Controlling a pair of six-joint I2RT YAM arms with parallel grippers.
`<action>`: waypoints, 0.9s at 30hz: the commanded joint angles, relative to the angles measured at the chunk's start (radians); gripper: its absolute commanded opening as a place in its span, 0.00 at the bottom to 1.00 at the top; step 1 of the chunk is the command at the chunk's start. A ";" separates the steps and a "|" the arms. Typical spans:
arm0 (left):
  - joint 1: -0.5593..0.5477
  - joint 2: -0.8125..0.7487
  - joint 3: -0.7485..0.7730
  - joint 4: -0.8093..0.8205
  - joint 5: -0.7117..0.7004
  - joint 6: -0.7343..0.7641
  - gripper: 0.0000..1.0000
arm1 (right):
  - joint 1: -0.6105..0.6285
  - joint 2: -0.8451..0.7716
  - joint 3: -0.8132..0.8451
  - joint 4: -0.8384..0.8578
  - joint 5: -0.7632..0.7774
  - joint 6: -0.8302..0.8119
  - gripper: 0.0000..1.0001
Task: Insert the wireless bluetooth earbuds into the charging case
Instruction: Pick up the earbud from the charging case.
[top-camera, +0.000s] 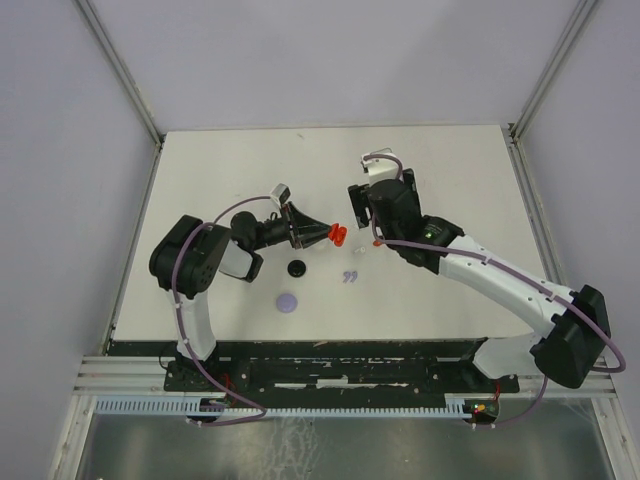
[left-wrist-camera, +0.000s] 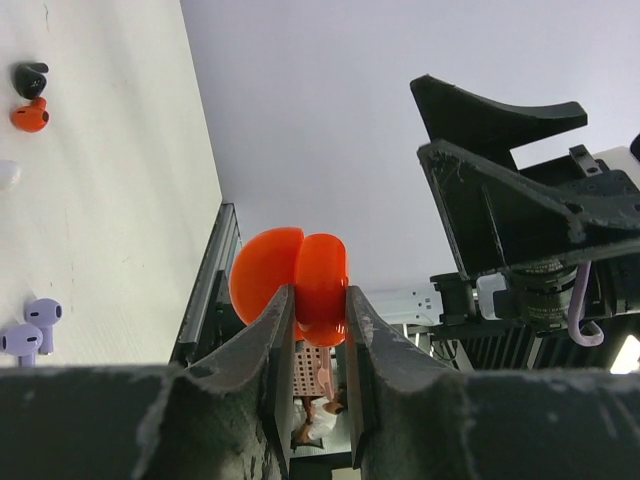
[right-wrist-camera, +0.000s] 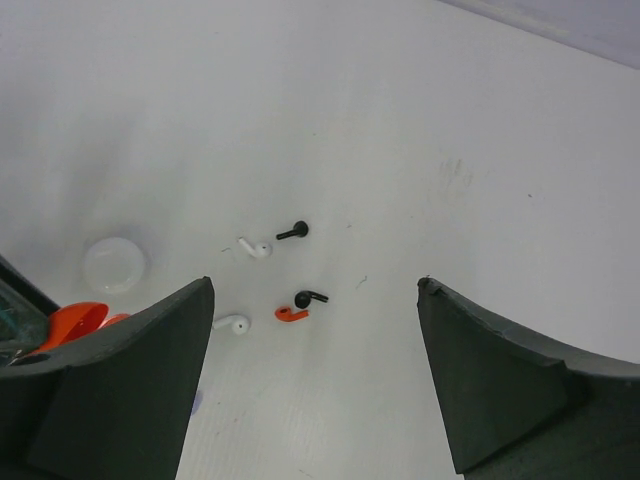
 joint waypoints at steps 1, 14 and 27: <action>-0.005 -0.064 -0.005 0.024 -0.016 0.066 0.03 | -0.030 -0.031 0.046 0.011 0.064 -0.020 0.91; -0.005 -0.186 -0.046 -0.093 -0.023 0.139 0.03 | -0.050 0.002 0.147 -0.136 -0.016 0.047 1.00; -0.005 -0.179 -0.016 -0.182 -0.005 0.220 0.03 | -0.142 -0.040 0.019 -0.187 -0.009 0.071 0.95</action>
